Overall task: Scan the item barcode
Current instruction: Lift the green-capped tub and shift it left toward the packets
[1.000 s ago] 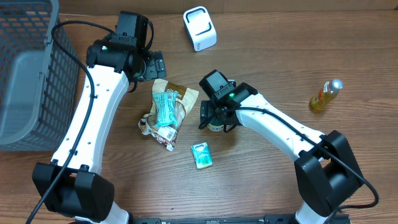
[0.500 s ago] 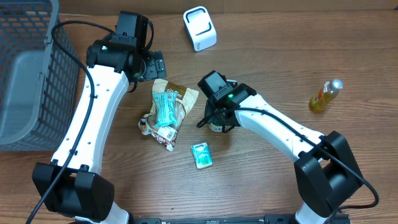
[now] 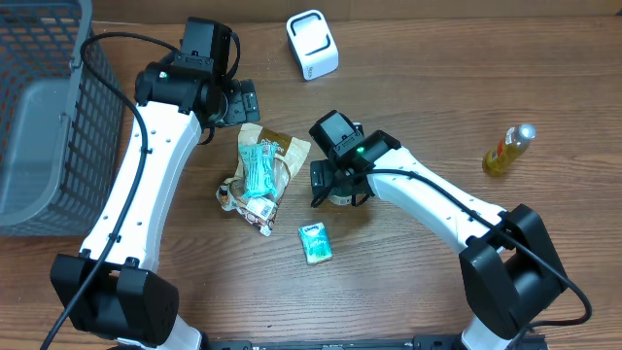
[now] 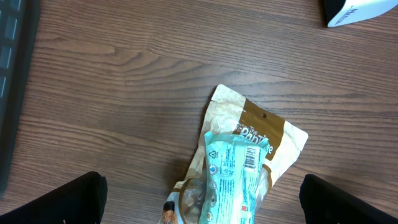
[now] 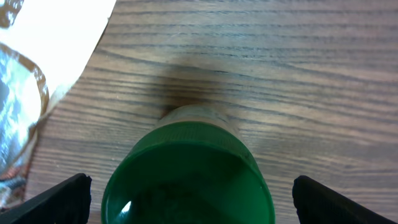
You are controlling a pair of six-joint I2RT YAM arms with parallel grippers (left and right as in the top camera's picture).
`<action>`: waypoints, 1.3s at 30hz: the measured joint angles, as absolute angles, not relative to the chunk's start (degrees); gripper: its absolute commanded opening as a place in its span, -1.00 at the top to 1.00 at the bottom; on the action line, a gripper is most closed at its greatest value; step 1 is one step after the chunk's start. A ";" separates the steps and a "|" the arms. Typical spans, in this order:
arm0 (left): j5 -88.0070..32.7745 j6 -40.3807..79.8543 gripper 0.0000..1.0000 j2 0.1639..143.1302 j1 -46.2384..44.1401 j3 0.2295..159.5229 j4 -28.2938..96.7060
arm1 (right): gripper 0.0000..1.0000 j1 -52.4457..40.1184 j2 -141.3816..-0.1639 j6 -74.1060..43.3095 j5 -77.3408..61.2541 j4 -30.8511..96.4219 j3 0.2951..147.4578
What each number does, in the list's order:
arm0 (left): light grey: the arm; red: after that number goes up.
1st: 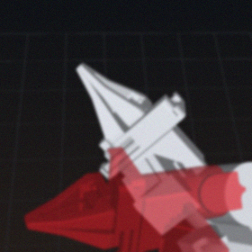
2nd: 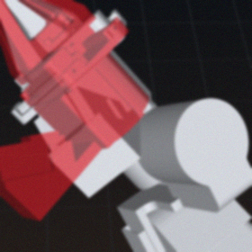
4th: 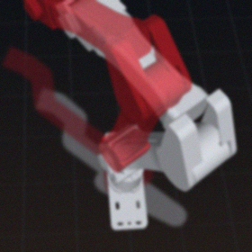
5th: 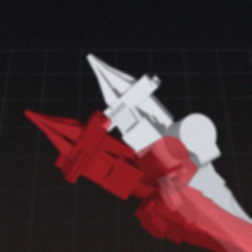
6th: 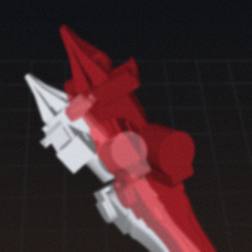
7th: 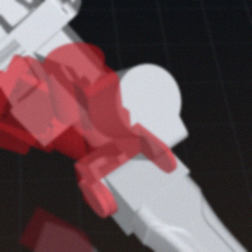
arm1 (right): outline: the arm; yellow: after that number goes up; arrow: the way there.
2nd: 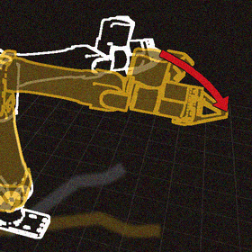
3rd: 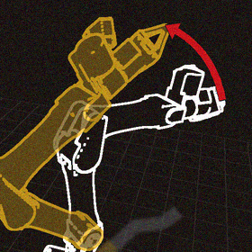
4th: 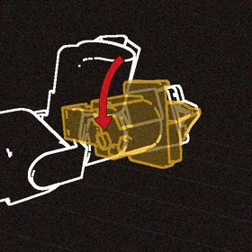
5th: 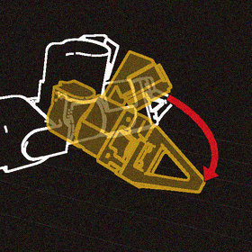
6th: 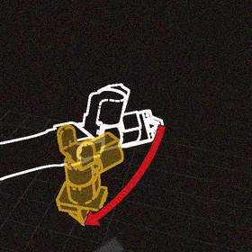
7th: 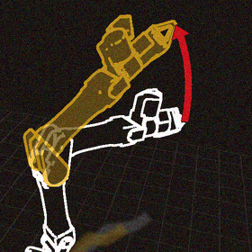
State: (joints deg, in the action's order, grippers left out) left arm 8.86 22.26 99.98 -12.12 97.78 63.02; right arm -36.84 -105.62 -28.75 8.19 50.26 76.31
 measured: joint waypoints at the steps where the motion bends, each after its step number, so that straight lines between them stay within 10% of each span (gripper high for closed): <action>1: 8.86 22.24 -0.99 99.98 -12.12 97.78 63.02 | -1.00 -36.84 -105.62 -29.76 8.19 50.11 76.31; 27: 8.86 22.24 -0.99 99.98 -12.12 97.78 63.02 | -0.94 -36.80 -110.65 -33.93 9.45 47.55 76.31; 39: 8.86 22.24 -1.00 99.98 -12.12 97.78 63.02 | -0.25 -36.80 -110.65 -34.22 9.45 48.69 76.31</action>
State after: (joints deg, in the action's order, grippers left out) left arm 8.86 22.24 99.98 -12.12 97.78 63.02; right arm -36.80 -110.65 -34.22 9.45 48.69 76.31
